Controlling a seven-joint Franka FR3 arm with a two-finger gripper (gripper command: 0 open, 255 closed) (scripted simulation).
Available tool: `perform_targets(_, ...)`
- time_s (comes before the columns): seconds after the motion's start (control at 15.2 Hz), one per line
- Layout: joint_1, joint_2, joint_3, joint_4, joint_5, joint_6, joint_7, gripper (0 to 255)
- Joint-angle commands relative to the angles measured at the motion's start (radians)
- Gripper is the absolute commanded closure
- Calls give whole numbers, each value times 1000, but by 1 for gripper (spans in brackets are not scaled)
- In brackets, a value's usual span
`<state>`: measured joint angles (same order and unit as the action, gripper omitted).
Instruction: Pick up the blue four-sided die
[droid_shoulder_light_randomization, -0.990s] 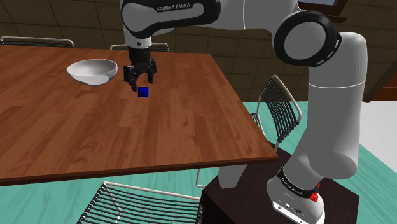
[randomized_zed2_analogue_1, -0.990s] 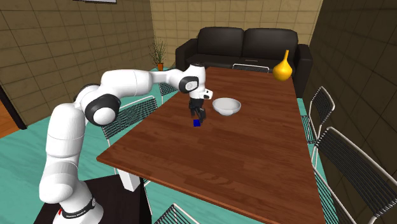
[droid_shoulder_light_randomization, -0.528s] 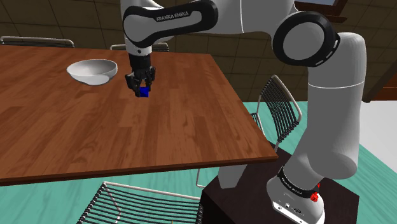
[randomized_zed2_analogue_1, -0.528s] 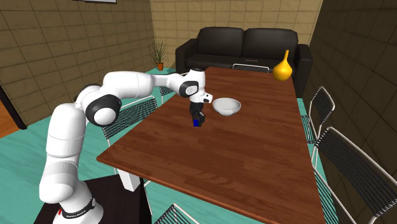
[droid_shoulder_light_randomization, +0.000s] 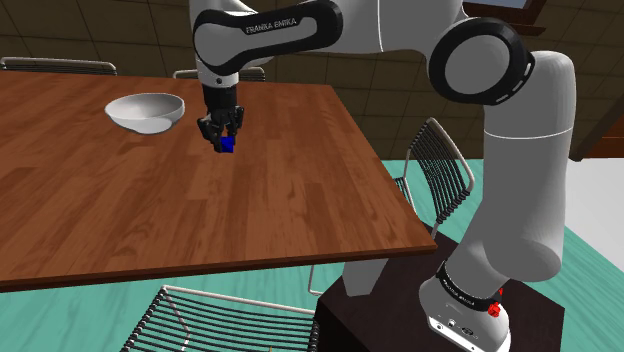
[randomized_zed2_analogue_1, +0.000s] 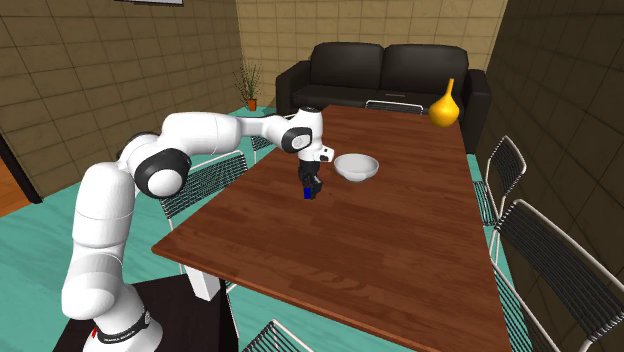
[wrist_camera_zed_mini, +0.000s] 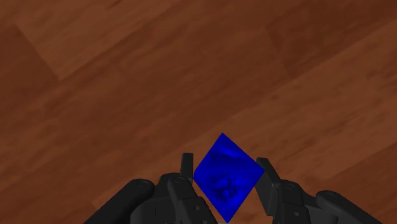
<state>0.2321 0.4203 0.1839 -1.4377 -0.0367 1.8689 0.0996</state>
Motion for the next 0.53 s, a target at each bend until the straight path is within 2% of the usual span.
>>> perform_targets(0.0, 0, 0, 0, 1, 0, -2, 0, 255)
perform_targets(0.46, 3, -3, 1, 90, 1, -94, 1, 255)
